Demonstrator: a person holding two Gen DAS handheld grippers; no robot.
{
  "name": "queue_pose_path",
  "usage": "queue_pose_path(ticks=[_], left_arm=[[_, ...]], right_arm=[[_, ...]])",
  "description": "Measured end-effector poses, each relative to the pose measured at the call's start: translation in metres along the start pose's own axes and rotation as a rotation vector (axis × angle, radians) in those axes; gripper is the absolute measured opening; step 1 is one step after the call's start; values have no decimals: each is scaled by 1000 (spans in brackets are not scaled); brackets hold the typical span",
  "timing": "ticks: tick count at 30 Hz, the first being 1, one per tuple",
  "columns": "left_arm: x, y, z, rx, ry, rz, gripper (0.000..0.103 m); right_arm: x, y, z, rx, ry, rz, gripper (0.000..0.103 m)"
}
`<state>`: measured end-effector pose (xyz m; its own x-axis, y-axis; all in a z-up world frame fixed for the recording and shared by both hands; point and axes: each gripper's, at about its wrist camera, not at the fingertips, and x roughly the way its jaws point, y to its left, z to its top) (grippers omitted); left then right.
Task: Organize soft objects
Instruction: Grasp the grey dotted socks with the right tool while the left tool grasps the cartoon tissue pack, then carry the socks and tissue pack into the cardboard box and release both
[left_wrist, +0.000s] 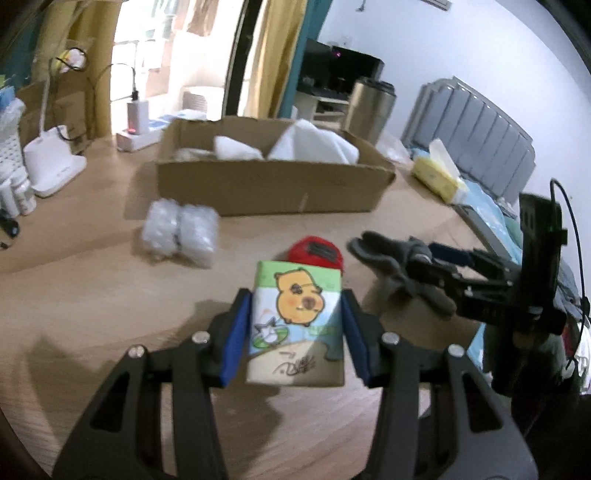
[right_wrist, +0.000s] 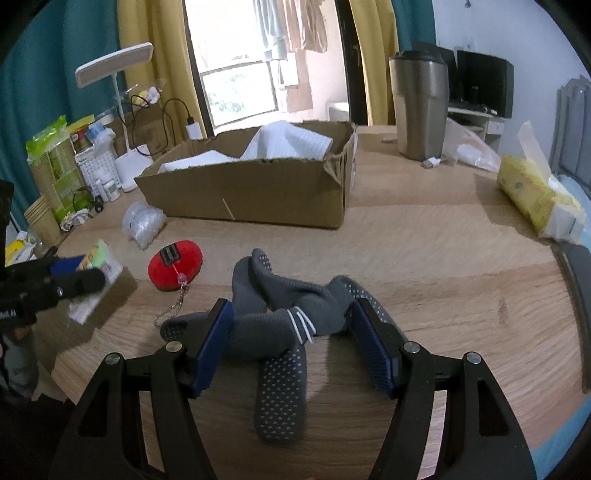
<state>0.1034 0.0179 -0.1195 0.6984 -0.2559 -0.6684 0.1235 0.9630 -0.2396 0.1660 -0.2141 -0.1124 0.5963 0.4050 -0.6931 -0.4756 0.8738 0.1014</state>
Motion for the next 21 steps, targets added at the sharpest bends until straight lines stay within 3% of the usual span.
queue_pose_path(ticks=[6, 13, 21], left_arm=[[-7, 14, 4, -30, -32, 25, 49], [-12, 28, 9, -64, -73, 57, 49], [-21, 37, 13, -79, -107, 83, 49]], right_arm=[[7, 11, -3, -34, 10, -23, 69], [12, 19, -3, -88, 19, -22, 51], [11, 25, -3, -136, 14, -19, 41]])
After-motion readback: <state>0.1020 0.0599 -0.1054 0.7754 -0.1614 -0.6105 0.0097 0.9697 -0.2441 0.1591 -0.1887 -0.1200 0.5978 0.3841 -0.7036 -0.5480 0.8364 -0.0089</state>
